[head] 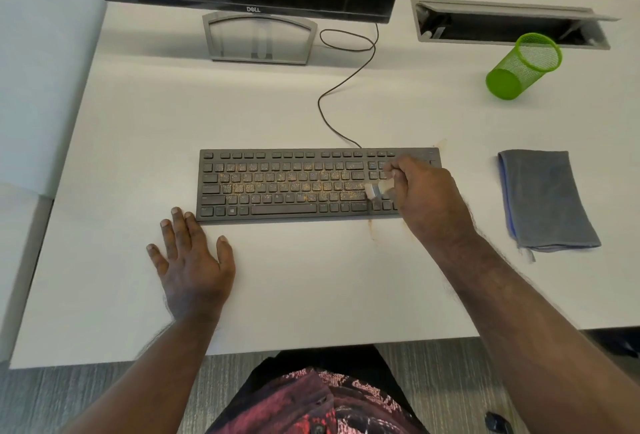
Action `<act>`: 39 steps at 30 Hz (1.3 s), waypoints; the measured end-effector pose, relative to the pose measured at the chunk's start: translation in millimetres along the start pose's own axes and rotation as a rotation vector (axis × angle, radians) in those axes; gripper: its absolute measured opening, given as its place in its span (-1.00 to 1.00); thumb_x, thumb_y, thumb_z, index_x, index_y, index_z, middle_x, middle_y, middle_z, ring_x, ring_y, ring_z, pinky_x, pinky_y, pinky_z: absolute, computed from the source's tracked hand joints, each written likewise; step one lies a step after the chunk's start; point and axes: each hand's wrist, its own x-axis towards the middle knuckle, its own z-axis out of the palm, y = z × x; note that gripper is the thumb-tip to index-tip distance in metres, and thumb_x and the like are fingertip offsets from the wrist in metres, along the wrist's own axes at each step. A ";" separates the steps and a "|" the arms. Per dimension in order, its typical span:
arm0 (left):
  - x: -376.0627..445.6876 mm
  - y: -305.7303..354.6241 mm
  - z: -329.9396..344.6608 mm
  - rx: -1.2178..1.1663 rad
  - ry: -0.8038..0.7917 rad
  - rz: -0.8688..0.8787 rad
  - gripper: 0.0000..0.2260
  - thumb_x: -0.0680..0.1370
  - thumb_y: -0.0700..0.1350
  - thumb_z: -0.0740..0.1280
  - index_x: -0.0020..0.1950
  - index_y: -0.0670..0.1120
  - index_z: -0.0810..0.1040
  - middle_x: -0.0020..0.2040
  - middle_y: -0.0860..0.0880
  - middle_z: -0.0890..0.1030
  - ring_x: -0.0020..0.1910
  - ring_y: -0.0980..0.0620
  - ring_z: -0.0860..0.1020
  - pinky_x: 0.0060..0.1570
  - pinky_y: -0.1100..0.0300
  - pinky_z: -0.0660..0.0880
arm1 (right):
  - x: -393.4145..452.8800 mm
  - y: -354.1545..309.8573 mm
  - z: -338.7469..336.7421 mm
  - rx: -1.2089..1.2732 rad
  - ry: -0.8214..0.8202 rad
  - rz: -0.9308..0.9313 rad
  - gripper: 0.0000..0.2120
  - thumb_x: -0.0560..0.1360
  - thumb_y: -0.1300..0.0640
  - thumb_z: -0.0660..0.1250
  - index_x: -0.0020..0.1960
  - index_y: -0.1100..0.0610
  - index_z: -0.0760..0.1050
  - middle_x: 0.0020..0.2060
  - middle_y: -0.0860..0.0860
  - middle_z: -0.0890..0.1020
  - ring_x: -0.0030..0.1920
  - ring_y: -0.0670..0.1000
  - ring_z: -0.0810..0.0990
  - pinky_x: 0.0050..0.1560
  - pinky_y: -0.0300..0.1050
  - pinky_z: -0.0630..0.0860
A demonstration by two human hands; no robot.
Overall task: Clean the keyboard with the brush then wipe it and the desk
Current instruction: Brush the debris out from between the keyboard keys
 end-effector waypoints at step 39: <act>2.8 1.8 -0.8 0.038 -0.018 -0.050 -0.28 0.58 0.19 -0.05 0.67 -0.14 0.04 0.69 -0.03 -0.05 0.66 -0.04 -0.09 0.60 -0.12 -0.19 | -0.7 24.5 -16.9 0.004 -0.115 -0.117 -0.79 0.59 0.24 0.24 0.04 0.02 0.60 -0.08 -0.06 0.69 -0.15 -0.01 0.58 -0.16 -0.02 0.55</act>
